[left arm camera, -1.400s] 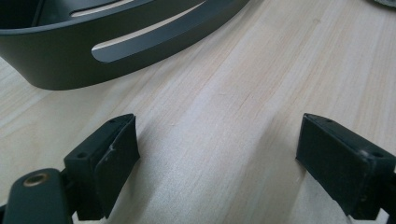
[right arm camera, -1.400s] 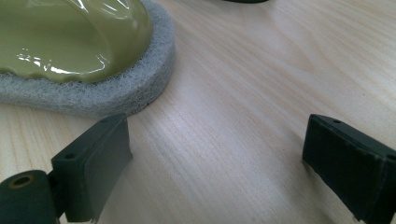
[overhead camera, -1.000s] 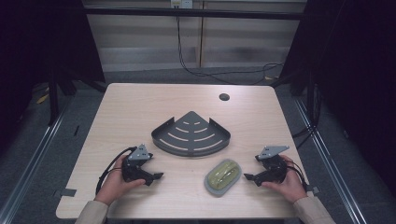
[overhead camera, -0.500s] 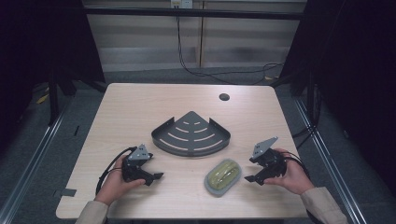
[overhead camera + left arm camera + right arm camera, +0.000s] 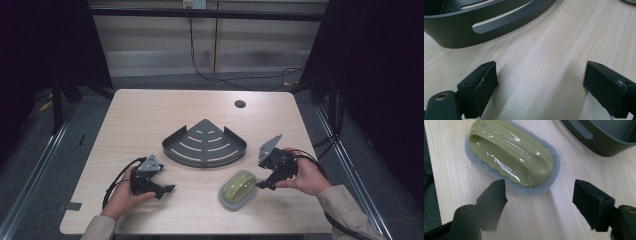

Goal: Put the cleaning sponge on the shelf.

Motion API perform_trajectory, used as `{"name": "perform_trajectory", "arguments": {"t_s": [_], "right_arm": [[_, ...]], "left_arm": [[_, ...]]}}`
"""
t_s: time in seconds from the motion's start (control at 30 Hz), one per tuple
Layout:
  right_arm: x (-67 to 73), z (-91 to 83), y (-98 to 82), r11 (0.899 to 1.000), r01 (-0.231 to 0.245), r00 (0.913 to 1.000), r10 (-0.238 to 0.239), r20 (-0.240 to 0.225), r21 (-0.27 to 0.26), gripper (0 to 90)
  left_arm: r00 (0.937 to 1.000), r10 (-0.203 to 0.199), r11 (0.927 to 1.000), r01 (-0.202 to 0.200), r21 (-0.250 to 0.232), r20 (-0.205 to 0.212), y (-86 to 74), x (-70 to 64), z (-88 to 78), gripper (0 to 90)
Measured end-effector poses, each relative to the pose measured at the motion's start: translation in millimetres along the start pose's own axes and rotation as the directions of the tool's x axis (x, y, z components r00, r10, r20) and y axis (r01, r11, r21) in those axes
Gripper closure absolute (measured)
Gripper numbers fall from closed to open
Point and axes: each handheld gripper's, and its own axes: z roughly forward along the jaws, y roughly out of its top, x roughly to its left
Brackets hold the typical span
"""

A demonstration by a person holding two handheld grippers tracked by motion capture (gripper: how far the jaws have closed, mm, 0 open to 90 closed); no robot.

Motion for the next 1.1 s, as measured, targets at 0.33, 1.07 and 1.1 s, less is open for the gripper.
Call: {"name": "perform_trajectory", "arguments": {"t_s": [0.33,1.07,1.1], "right_arm": [[3.8,3.5,19.4,0.996,0.069,0.9976,-0.068,-0.015,0.056,27.4],[11.5,26.4,63.9,0.955,0.235,0.9713,-0.224,-0.079,0.183,36.1],[12.6,27.9,64.8,0.952,0.237,0.9709,-0.224,-0.085,0.196,38.8]], "left_arm": [[1.0000,0.000,1.0000,0.000,0.000,0.000,0.0,0.0,0.0,11.4],[1.0000,0.002,1.0000,-0.002,0.002,0.002,0.1,0.0,0.1,10.9],[1.0000,0.002,1.0000,-0.002,0.001,0.003,0.1,0.0,0.2,10.9]]}}
